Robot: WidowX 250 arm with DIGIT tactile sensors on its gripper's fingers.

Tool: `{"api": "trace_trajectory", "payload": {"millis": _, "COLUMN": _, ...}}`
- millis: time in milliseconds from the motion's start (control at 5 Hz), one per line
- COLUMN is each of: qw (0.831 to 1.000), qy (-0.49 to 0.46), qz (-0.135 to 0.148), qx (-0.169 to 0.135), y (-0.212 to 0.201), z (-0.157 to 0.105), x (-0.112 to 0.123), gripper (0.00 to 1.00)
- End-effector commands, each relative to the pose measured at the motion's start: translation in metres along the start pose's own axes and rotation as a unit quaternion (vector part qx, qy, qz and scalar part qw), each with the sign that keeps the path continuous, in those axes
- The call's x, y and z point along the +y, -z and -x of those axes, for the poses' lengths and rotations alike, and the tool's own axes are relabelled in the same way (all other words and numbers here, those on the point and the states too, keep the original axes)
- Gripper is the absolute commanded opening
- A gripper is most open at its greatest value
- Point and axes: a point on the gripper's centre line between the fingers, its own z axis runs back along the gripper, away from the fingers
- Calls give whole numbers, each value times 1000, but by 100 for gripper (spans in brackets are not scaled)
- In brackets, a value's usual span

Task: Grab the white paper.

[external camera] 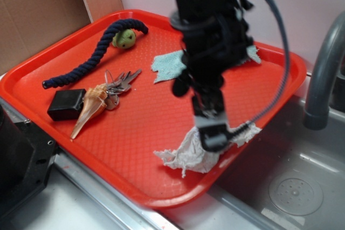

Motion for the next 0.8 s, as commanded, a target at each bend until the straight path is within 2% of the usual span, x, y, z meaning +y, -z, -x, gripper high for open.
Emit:
{"api": "trace_trajectory", "payload": {"millis": 0, "qw": 999, "qy": 16, "qz": 2, "qx": -41, "y": -1, "z": -28, "x": -16, "gripper": 34}}
{"api": "trace_trajectory", "payload": {"millis": 200, "qw": 1000, "qy": 8, "qz": 4, "qx": -29, "y": -3, "z": -22, "x": -17, "gripper": 0}}
{"api": "trace_trajectory", "payload": {"millis": 400, "qw": 999, "qy": -16, "qz": 49, "qx": -2, "y": 12, "z": -11, "x": -27, "gripper": 0}}
{"api": "trace_trajectory", "payload": {"millis": 600, "qw": 997, "qy": -34, "qz": 71, "qx": 8, "y": 16, "z": -6, "x": -35, "gripper": 100}}
